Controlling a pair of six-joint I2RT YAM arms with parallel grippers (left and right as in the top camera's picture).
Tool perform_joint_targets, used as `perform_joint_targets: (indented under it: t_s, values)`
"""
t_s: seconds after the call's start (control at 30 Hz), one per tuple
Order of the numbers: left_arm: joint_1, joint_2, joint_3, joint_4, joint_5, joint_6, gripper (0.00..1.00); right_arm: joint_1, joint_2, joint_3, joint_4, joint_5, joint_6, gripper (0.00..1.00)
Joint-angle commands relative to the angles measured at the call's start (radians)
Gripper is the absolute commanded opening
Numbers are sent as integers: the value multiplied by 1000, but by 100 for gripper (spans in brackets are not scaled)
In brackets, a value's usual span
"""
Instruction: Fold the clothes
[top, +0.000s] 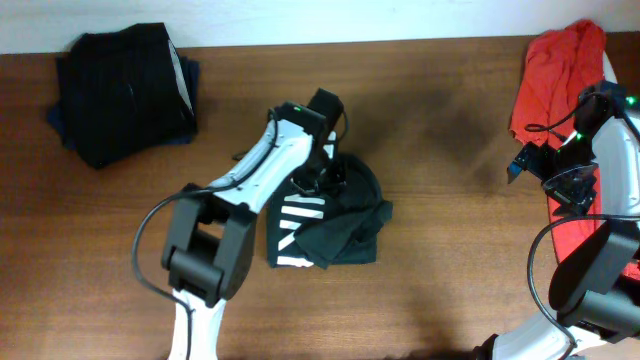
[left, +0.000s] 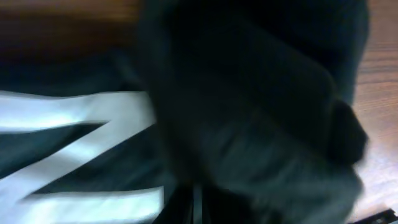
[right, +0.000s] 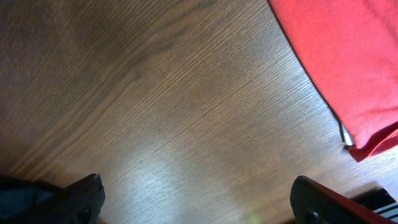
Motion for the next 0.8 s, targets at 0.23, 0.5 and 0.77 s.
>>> perform_joint_targets:
  t_s: [0.23,0.5,0.77]
  values:
    - [-163,0,-1,212,51,-24,7,2,-6,8,-3,2,-6,99]
    - [-175,-176,133,38,90,120,26,2,-6,8,-3,2,-6,99]
    - [9,-291,103,-430,-238,79,93,2,-6,8,-3,2,-6,99]
